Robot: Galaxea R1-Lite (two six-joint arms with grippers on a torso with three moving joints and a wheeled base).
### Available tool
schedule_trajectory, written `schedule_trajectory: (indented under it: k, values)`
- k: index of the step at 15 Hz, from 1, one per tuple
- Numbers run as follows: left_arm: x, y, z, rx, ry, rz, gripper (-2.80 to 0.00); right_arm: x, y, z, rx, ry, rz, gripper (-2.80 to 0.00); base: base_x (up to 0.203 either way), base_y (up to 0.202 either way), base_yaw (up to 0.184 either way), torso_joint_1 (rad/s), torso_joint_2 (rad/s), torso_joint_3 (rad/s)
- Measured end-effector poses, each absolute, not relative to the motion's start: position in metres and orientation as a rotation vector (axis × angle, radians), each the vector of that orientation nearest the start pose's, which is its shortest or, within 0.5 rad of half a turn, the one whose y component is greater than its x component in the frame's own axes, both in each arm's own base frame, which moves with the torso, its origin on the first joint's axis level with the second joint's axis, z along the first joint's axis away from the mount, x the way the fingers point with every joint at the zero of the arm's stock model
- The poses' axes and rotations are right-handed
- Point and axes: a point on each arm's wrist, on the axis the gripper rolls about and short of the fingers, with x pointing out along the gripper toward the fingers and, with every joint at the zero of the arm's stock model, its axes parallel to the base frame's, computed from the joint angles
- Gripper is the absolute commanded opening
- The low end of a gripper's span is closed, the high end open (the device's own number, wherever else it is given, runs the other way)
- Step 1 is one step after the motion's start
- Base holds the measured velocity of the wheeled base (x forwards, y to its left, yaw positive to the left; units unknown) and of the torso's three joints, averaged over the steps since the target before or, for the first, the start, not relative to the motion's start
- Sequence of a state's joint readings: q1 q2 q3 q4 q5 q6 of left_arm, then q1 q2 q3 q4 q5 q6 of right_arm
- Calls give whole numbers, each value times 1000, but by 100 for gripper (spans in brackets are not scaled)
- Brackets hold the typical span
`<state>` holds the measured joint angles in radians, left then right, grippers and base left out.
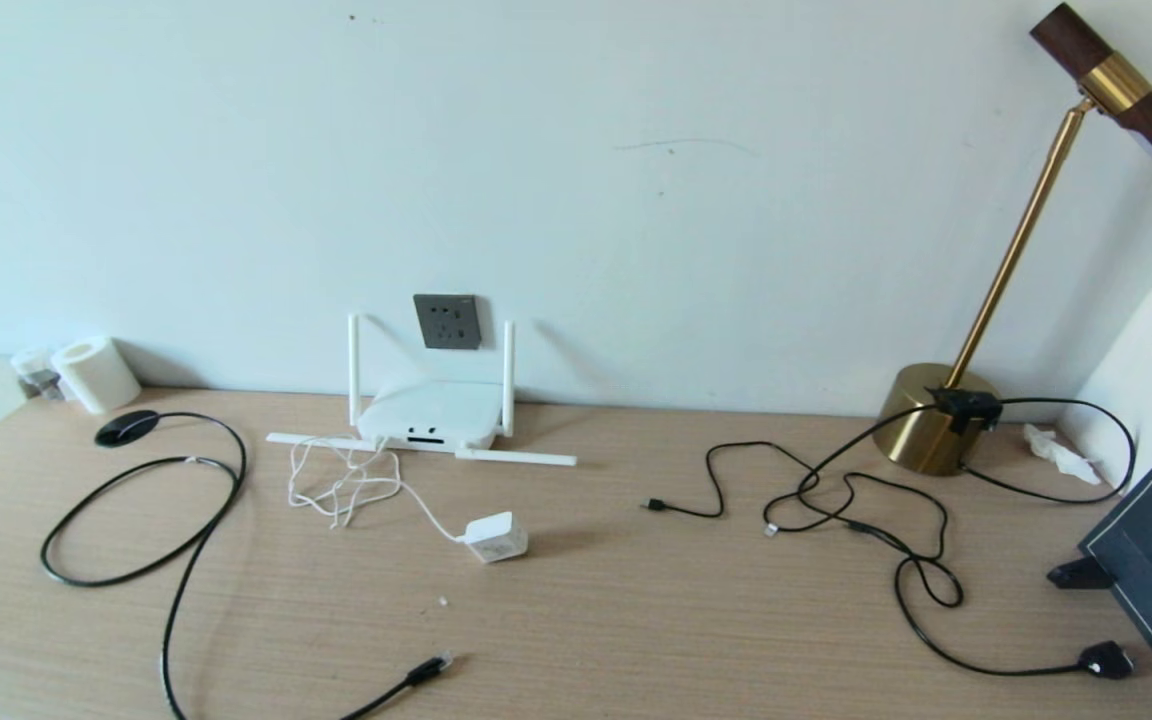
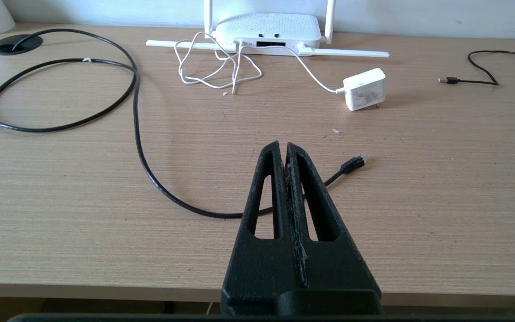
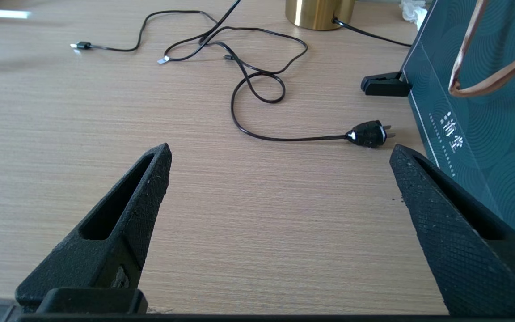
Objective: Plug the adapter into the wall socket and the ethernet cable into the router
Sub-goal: Pick up plug
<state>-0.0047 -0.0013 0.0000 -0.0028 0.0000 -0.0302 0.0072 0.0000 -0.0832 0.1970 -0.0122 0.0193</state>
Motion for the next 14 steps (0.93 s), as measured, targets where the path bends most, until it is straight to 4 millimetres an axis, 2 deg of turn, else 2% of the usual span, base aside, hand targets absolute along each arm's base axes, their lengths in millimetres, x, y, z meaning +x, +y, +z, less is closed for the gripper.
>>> schedule_trajectory:
  k: [14]
  values:
    - [-23, 0, 76, -33, -6, -5, -280, -30, -1, 78, 25, 114, -8, 0, 0, 0, 0, 0, 0, 0]
